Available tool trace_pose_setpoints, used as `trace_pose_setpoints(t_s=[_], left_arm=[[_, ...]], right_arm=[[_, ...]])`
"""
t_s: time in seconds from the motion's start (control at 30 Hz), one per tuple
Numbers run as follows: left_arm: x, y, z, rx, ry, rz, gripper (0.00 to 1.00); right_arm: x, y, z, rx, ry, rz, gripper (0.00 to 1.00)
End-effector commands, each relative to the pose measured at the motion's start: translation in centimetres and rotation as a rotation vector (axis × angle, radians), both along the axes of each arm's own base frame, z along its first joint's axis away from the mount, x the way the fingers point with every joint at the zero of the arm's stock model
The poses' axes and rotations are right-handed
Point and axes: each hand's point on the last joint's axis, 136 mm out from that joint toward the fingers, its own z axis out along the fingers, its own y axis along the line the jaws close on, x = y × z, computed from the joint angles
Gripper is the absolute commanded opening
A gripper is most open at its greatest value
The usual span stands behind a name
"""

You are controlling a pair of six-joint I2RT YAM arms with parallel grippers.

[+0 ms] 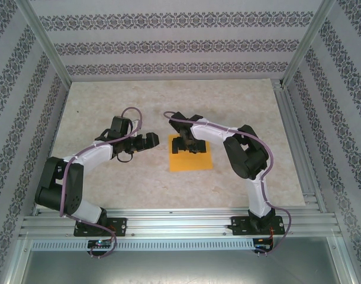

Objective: Fold a paper plane with a square sheet of paper (pick it up from the middle)
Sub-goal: Fold the square sheet of paper in half at the center of the table.

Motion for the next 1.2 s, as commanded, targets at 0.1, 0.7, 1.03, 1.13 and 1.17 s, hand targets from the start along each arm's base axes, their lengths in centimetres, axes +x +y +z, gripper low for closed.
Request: trace_pose_setpoints(t_s=[0.1, 0.7, 1.03, 1.13, 1.17], left_arm=[[1.1, -0.5, 1.0, 0.000, -0.031, 0.001, 1.00], [1.1, -0.7, 1.2, 0.013, -0.029, -0.003, 1.00], [1.2, -0.6, 1.6, 0.019, -0.039, 0.005, 1.00], [1.2, -0.5, 1.7, 0.021, -0.037, 0.009, 1.00], [1.2, -0.5, 1.6, 0.023, -0.036, 0.011, 1.00]], right_arm=[[-1.1, -0.4, -2.7, -0.003, 0.064, -0.006, 0.92], [0.3, -0.5, 0.7, -0.034, -0.024, 0.014, 0.75], [0.8, 0.1, 3.3, 0.040, -0.052, 0.014, 0.58], [0.9, 0.5, 4.3, 0.073, -0.065, 0.015, 0.55], [0.9, 0.6, 4.6, 0.085, -0.069, 0.014, 0.54]])
